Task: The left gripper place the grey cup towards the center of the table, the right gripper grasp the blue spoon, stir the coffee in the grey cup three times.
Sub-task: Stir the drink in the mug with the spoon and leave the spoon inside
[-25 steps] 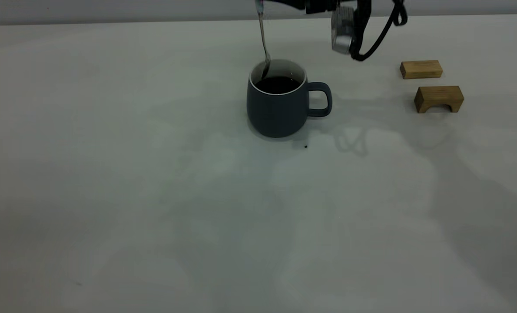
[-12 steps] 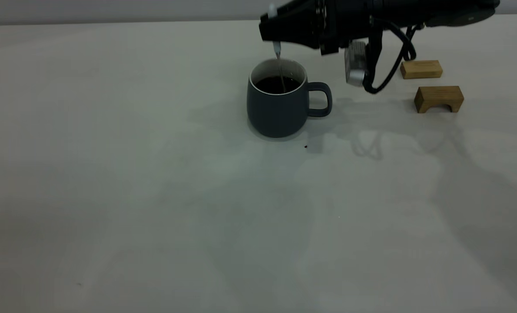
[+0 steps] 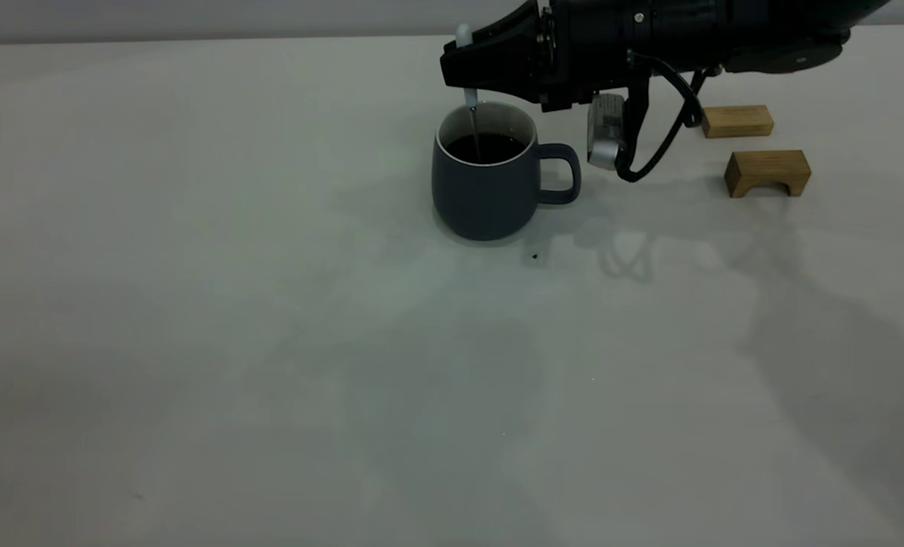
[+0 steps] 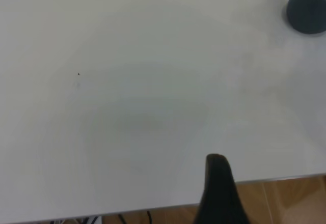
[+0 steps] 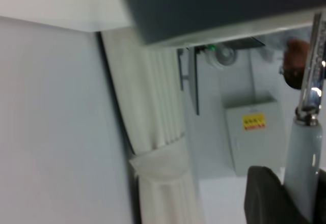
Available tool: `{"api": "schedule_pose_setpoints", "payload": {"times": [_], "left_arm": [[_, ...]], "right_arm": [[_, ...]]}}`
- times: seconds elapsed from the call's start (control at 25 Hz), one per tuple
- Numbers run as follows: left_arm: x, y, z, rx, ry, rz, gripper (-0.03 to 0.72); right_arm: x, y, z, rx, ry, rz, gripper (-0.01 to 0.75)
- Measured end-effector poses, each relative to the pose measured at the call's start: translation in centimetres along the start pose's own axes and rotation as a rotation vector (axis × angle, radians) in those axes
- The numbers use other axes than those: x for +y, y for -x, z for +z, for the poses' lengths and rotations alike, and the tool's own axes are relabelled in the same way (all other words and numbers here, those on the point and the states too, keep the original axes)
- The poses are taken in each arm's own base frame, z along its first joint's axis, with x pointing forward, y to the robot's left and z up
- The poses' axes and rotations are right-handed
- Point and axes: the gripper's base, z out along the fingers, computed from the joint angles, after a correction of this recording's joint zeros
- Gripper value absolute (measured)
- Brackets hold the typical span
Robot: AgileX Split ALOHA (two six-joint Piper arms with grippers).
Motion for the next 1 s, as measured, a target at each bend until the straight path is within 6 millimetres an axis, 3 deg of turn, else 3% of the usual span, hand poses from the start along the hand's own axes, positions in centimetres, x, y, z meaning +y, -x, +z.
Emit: {"api": "schedule_pose_setpoints", "payload": {"times": [0.2, 0.48, 1.0], "left_arm": [[0.0, 0.0, 0.0, 0.0, 0.0, 0.0, 0.585], [0.0, 0.0, 0.0, 0.0, 0.0, 0.0, 0.585], [0.0, 0.0, 0.0, 0.0, 0.0, 0.0, 0.585]], "right_arm": [[2.2, -0.3, 0.1, -0.098, 0.127, -0.05, 0.133], [2.9, 0.1, -0.4, -0.142, 0.184, -0.048, 0.133], [1.4, 0.2, -2.3, -0.098, -0.087, -0.144, 0.133]]}}
